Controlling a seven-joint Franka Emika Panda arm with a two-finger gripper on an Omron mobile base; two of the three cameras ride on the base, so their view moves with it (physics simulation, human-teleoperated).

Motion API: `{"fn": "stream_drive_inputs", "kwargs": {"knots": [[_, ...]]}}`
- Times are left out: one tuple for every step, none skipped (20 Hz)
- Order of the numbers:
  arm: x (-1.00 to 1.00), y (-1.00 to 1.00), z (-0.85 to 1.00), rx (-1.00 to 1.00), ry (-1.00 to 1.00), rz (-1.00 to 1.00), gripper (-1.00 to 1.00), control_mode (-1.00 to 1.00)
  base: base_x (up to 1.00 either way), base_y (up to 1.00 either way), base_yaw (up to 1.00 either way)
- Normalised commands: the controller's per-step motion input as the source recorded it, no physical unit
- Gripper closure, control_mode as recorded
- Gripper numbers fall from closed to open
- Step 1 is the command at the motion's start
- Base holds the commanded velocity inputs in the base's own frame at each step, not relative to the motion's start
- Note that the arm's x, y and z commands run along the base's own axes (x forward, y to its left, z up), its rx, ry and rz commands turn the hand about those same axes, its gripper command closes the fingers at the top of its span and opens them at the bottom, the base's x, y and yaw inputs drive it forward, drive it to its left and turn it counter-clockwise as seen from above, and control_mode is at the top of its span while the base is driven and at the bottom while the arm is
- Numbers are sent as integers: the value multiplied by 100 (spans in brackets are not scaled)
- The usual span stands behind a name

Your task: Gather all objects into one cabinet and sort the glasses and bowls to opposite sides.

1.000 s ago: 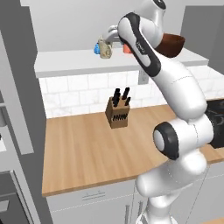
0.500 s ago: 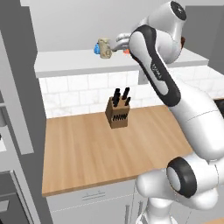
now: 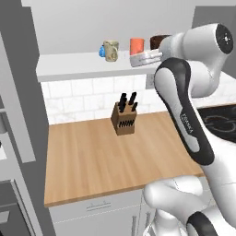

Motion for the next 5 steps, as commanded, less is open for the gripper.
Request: {"fn": "stream_drive_inputs", "kwargs": {"knots": [[-100,-35,4,0,-23,-28,-100,-100,0,0,0],[-100,-34,0,0,-23,-31,-100,-100,0,0,0],[-100,-31,0,0,-23,-33,-100,-100,0,0,0],[-100,-33,0,0,-21,-36,-100,-100,0,0,0],[-100,-33,0,1,-19,-38,-100,-100,0,0,0]]}}
